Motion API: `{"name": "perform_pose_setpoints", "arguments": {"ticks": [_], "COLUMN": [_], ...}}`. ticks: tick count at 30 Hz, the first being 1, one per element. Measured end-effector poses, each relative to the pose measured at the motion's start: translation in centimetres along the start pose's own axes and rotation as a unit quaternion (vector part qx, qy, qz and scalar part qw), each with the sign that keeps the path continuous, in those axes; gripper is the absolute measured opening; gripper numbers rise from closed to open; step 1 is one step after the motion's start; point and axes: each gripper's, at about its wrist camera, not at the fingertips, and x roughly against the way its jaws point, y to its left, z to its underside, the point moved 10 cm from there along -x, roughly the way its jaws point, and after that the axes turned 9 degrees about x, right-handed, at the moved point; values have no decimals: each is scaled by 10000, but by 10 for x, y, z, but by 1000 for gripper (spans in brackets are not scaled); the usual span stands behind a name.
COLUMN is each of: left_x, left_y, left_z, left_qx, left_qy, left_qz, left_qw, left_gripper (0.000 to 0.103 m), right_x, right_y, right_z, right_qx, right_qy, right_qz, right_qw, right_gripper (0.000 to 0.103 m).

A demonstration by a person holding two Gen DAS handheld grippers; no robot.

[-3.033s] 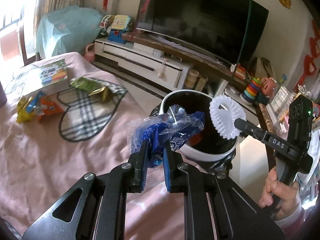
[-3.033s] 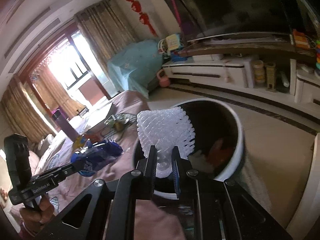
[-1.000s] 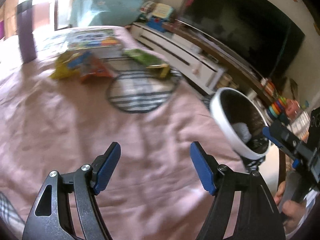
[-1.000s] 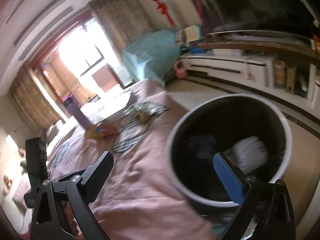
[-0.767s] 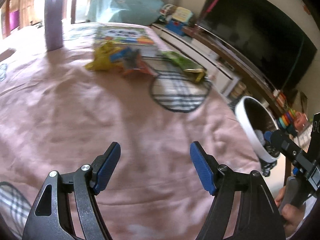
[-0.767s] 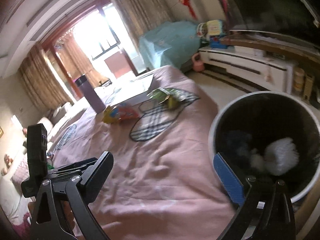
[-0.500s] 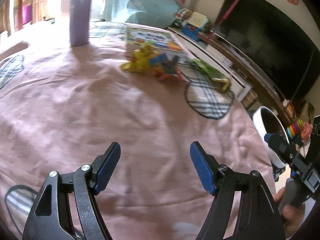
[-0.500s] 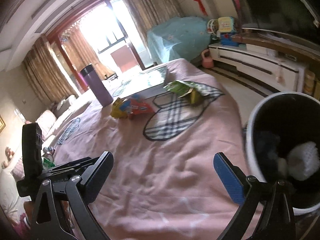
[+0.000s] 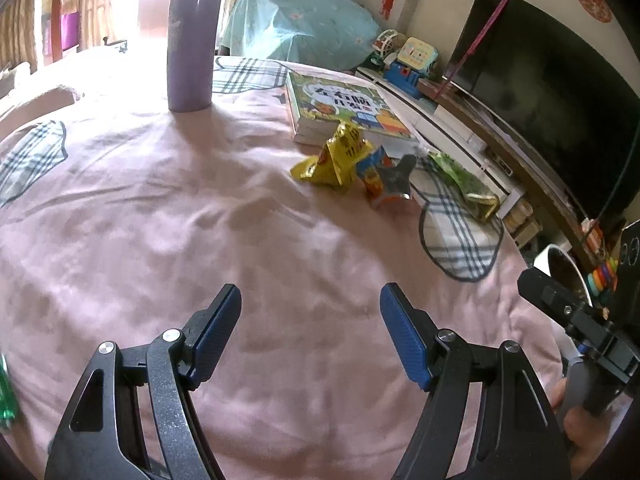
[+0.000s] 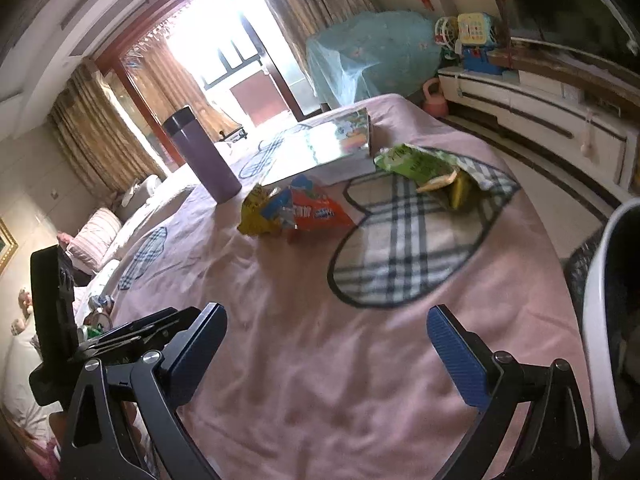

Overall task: Collect trash
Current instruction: 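Move both open tools toward the yellow and orange snack bags, then grasp the yellow snack bag with the left tool while the right tool grasps the orange bag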

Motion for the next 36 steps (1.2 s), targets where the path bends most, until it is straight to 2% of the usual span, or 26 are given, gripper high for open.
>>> {"name": "perform_pose_setpoints", "arguments": {"ticks": [5,7,10,17,21,22,24,25,26,27,28,29,31,33,36], "left_x": [-7,-13,-20,-41,-63,-67,-77,-81,-83,-82,-81,-80,-75,-70,-60], "left_y": [-6,-9,-12,-16,-17,-19,-23,-25,-28,-31,-34,-37,-43,-47,-48], "left_z": [-22,-35,-52,-87,-92,-91,-85,-82,-80,-81,-81,-80,-78,-72,-64], "left_qx": [3,-10,30,-3,-53,-63,-127,-139,-129,-133,-167,-235,-401,-492,-495], "left_qy": [-82,-170,-222,-273,-107,-76,98,181,214,198,191,184,111,101,65], "left_qz": [69,64,150,284,334,363,463,535,655,748,797,790,722,748,772], "left_qw": [9999,9998,9996,9992,9994,9993,9988,9983,9975,9969,9965,9964,9965,9959,9958], "left_gripper": [74,74,74,73,72,70,49,43,33,24,19,18,15,11,11], "right_x": [-13,-21,-34,-68,-86,-90,-98,-102,-105,-106,-105,-103,-96,-90,-80], "right_y": [0,1,-1,-2,-1,-2,-4,-7,-8,-7,-6,-3,3,8,9], "right_z": [-16,-22,-31,-49,-53,-52,-50,-48,-46,-46,-45,-46,-47,-47,-45], "right_qx": [32,44,-34,-136,-144,-106,-84,-105,-149,-167,-142,-78,79,219,256], "right_qy": [-50,-39,11,150,279,324,435,498,536,540,527,494,432,413,355], "right_qz": [-52,-101,-162,-403,-509,-480,-435,-425,-512,-566,-604,-612,-566,-462,-426], "right_qw": [10000,9999,9999,9990,9982,9983,9981,9978,9971,9968,9967,9969,9974,9978,9981], "right_gripper": [96,84,72,66,64,62,54,48,48,43,34,29,7,3,2]}}
